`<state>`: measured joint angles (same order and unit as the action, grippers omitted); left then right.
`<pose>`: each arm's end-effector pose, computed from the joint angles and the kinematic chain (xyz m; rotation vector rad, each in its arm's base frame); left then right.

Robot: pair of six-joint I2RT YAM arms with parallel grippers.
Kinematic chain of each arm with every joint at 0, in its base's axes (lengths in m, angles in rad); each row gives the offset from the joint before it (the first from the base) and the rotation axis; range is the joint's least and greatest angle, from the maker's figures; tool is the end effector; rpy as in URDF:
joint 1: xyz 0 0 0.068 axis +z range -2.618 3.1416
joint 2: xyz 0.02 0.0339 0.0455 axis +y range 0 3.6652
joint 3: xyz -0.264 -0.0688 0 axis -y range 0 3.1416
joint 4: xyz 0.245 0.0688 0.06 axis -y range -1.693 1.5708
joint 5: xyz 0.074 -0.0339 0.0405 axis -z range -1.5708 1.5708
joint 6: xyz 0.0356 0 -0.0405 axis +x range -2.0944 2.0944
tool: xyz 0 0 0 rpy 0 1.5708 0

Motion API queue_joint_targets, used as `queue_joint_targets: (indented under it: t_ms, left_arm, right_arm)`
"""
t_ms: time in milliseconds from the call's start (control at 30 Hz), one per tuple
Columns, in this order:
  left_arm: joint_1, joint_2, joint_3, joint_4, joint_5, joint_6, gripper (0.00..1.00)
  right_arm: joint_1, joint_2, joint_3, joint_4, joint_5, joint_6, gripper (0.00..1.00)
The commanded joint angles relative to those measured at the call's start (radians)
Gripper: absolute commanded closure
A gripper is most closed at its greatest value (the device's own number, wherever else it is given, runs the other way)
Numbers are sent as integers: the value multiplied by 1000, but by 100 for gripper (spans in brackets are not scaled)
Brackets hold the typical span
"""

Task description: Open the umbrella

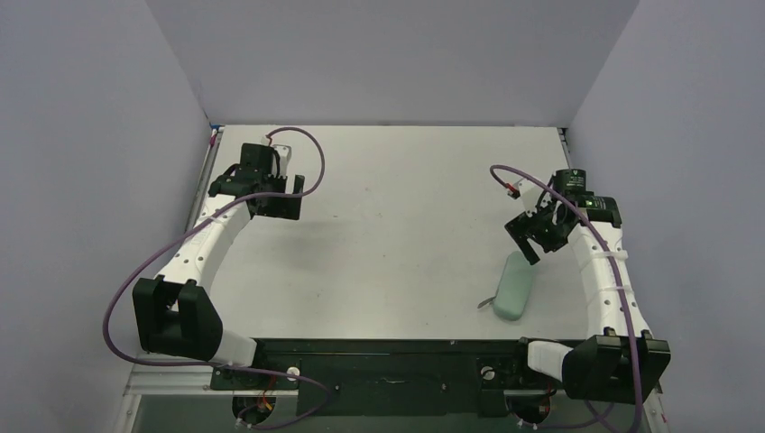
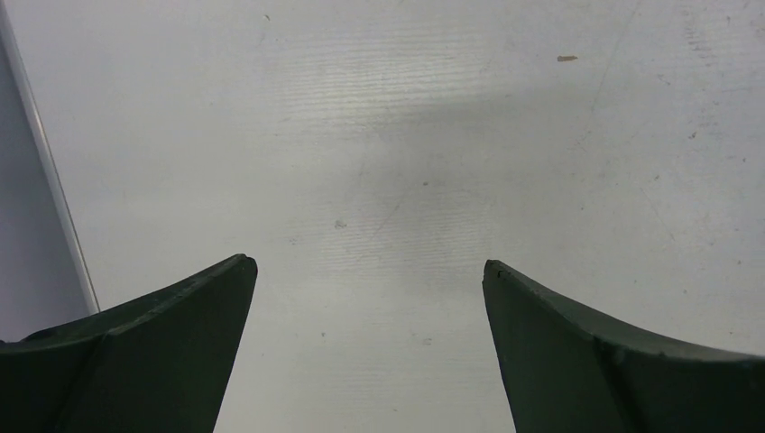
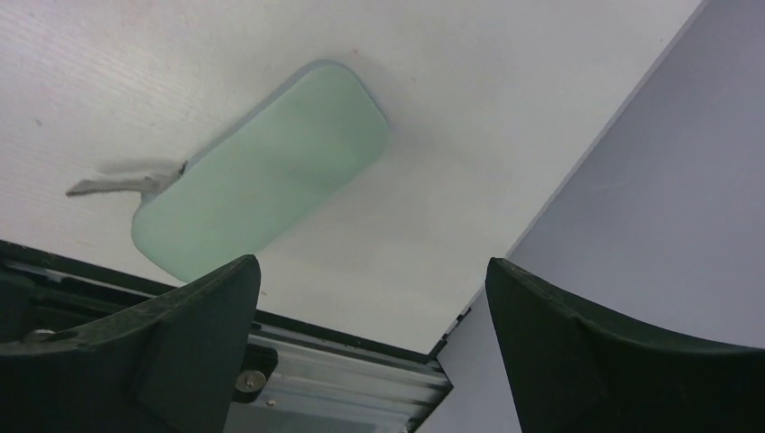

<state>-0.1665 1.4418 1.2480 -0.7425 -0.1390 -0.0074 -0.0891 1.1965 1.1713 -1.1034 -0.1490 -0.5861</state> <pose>0.2994 -0.0453 0.2990 0.1415 2.4930 0.1019 0.2163 -0.0140 0.3143 -0.7017 2.5830 -0.0108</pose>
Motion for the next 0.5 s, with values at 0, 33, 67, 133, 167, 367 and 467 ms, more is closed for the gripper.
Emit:
queue_joint_targets:
  t_ms: [0,33,67,133,167,367,467]
  left_arm:
    - [10,-21,51,-38,120,17,3]
    - [17,-24,53,-43,156,30,3]
    - [23,-28,51,-46,182,32,3]
    - [45,-35,47,-46,262,28,3]
    - [61,-36,46,-46,306,20,3]
    - [82,-52,32,-34,394,14,3]
    - [91,-68,17,-19,410,-26,3]
  right_arm:
    - [4,38,-13,-107,111,-164,9]
    - [-2,48,-19,-117,135,-211,9]
    - [-5,70,-22,-135,140,-237,10]
    - [-18,115,-28,-149,201,-318,10]
    - [-37,132,-30,-152,226,-367,10]
    - [-157,254,-42,-153,308,-606,14]
    - [-162,297,-50,-127,305,-638,14]
